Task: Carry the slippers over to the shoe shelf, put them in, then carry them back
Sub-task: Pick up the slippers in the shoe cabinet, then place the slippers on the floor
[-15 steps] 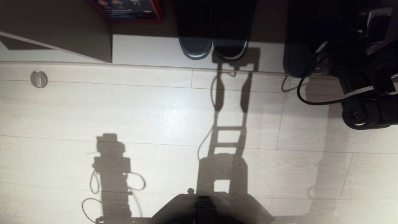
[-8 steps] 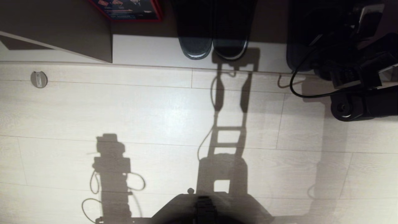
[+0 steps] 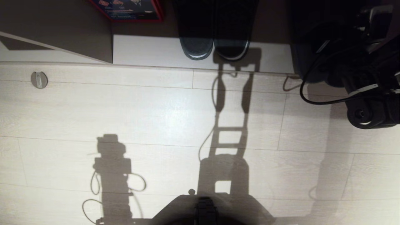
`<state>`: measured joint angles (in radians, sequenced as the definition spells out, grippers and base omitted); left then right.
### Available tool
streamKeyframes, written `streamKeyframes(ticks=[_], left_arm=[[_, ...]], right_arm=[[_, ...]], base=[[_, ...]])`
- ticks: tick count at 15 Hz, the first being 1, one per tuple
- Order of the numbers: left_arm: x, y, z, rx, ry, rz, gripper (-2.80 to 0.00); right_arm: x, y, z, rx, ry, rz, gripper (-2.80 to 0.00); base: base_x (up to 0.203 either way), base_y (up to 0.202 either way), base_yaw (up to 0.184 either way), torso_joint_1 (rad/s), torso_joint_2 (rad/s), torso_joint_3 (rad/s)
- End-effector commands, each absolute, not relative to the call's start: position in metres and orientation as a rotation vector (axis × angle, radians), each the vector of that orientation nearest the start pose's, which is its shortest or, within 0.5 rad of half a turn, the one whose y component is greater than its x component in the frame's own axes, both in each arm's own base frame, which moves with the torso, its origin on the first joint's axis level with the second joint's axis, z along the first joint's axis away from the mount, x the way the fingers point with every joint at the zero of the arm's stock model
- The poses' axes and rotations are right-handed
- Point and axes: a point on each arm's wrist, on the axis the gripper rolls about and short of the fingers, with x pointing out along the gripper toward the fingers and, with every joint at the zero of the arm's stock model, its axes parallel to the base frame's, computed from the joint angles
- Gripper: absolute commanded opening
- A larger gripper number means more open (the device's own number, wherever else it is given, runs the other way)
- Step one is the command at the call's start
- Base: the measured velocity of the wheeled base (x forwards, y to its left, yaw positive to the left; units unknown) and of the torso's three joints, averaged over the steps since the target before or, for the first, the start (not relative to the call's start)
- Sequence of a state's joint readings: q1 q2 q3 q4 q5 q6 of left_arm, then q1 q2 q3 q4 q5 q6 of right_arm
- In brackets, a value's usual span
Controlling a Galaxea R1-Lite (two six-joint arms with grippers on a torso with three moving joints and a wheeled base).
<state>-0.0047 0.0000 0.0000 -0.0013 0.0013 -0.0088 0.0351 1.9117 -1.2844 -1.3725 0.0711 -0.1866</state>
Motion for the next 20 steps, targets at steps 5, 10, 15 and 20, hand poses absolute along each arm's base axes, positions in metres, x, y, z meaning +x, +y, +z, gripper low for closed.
streamKeyframes(ticks=[5,10,15,20], left_arm=[[-0.023,0.000,0.075,-0.009,0.000,-0.003,-2.80],[-0.023,0.000,0.075,-0.009,0.000,-0.005,-2.80],[-0.023,0.000,0.075,-0.009,0.000,-0.003,-2.80],[-0.023,0.000,0.075,-0.009,0.000,-0.004,-2.80]], right_arm=[[0.266,0.011,0.291,-0.159,-0.567,0.068,-2.80],[0.178,0.008,0.240,-0.112,-0.324,0.098,-2.80],[0.100,0.006,0.221,-0.094,-0.148,0.156,-2.80],[0.006,0.005,0.200,-0.096,-0.135,0.236,-2.80]], base=[[0.000,0.000,0.000,0.000,0.00,0.000],[0.000,0.000,0.000,0.000,0.00,0.000],[0.000,0.000,0.000,0.000,0.00,0.000],[0.000,0.000,0.000,0.000,0.00,0.000]])
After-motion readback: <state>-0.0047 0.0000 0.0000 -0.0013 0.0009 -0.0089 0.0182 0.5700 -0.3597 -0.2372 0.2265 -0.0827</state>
